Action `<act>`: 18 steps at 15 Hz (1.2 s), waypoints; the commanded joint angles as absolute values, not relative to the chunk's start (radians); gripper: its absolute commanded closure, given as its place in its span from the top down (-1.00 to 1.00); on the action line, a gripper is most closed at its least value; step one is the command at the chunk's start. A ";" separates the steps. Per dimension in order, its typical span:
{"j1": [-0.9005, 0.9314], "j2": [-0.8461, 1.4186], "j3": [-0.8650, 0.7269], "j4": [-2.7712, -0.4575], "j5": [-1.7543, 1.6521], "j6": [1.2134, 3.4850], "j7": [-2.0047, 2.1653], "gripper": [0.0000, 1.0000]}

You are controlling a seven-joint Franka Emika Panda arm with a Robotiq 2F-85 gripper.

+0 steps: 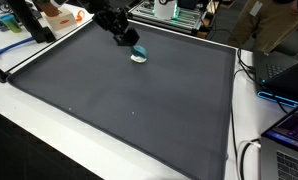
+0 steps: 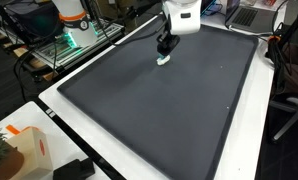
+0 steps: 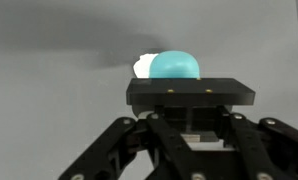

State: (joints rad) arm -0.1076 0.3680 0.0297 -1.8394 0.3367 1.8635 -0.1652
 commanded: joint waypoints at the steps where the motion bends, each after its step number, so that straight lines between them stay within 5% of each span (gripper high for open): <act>1: -0.084 0.146 0.024 -2.058 0.335 1.936 -0.171 -0.57; 15: 0.178 -0.490 0.101 -2.438 0.303 2.118 -0.339 -0.57; 16: 0.168 -0.423 0.096 -2.380 0.270 2.070 -0.292 -0.07; 18: 0.192 -0.463 0.097 -2.400 0.275 2.090 -0.293 -0.07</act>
